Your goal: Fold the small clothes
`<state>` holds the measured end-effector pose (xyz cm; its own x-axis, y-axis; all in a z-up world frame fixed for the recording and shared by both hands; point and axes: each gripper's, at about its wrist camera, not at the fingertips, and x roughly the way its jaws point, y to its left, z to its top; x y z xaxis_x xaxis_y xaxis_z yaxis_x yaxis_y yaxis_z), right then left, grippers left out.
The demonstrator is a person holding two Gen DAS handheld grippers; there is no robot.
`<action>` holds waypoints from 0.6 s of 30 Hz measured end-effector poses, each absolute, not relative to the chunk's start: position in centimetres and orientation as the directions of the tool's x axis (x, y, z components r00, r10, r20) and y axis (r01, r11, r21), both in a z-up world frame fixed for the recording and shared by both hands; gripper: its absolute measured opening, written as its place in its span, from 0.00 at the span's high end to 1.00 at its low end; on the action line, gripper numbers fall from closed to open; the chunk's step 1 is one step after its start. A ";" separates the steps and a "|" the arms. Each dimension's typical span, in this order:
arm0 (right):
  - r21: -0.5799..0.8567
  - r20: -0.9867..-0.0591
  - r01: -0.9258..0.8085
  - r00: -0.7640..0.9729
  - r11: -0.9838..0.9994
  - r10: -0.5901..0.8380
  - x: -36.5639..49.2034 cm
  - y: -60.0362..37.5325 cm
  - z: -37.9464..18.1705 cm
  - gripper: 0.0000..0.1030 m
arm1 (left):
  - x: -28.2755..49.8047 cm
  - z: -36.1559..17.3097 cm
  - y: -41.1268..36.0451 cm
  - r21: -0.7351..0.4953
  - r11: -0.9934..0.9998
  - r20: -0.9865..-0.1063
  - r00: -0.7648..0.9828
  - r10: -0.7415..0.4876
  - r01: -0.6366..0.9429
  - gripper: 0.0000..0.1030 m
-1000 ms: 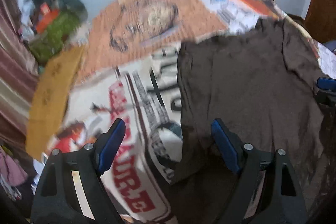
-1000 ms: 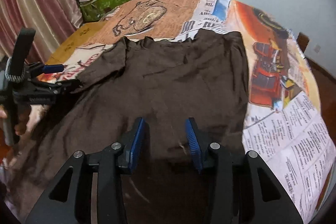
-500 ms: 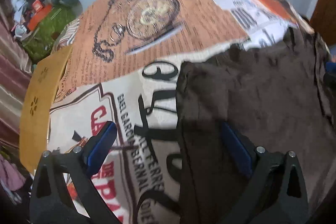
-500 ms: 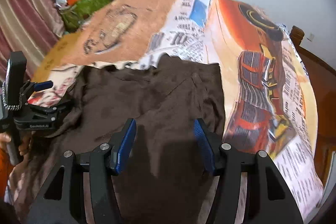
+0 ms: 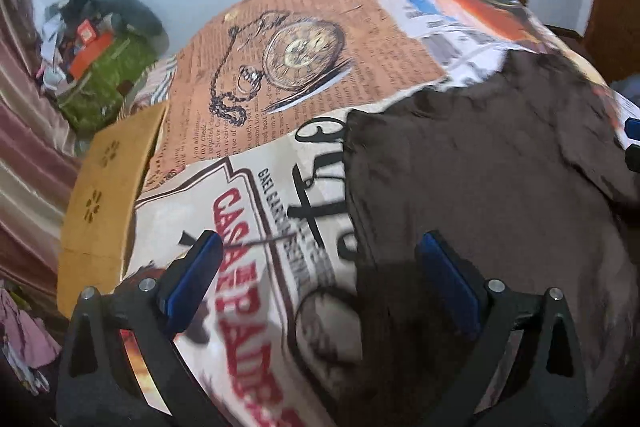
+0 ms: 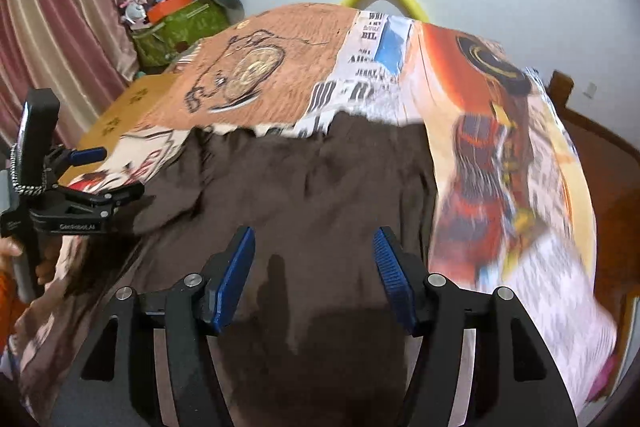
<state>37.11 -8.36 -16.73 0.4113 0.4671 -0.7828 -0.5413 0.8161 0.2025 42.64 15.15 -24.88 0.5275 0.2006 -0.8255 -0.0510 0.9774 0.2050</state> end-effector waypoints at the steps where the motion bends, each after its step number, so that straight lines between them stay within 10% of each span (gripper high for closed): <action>1: 0.200 -0.788 -0.538 0.408 0.819 0.461 36.2 -8.9 -16.6 0.44 | 41.6 -24.3 14.8 0.203 0.978 -0.820 0.538 0.194 -0.042 0.03; 18: 0.217 -0.758 -0.454 0.480 0.865 0.442 22.2 -16.8 -10.2 0.39 | 22.7 -17.5 12.8 0.040 0.999 -0.817 0.575 0.045 -0.021 0.02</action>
<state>22.19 -16.75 -10.22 0.4804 0.4418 -0.7577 -0.4535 0.8645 0.2165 22.74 12.76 -17.47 0.5747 0.0446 -0.8172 -0.0205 0.9990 0.0401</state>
